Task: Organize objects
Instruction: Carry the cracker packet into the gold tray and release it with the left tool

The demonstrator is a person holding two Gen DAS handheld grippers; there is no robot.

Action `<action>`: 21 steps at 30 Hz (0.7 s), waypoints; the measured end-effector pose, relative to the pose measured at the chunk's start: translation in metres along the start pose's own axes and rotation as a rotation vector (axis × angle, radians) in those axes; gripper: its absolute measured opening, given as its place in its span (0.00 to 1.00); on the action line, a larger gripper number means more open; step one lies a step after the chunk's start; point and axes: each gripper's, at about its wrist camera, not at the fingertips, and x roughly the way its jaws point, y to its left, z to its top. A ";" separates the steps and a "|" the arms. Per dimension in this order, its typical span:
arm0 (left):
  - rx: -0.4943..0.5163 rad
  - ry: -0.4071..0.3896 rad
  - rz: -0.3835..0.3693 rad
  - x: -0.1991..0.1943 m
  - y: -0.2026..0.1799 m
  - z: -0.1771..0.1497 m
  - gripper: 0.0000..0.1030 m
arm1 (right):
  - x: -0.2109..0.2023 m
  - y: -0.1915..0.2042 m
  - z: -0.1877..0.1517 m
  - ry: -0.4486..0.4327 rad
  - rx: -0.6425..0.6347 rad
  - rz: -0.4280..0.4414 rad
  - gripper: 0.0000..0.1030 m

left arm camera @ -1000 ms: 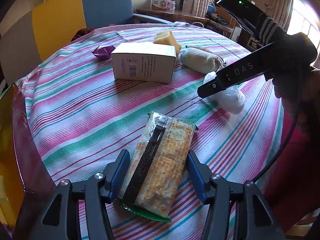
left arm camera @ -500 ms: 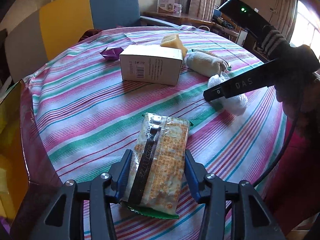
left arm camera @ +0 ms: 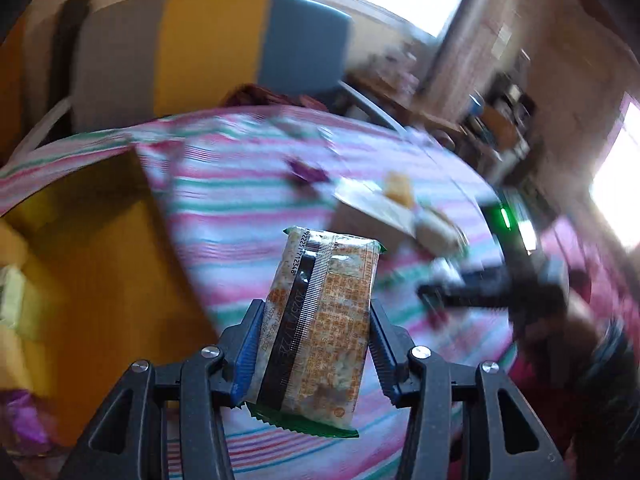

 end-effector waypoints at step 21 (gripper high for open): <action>-0.605 0.019 0.365 0.024 0.263 0.037 0.48 | 0.004 0.005 0.009 -0.008 -0.034 -0.032 0.44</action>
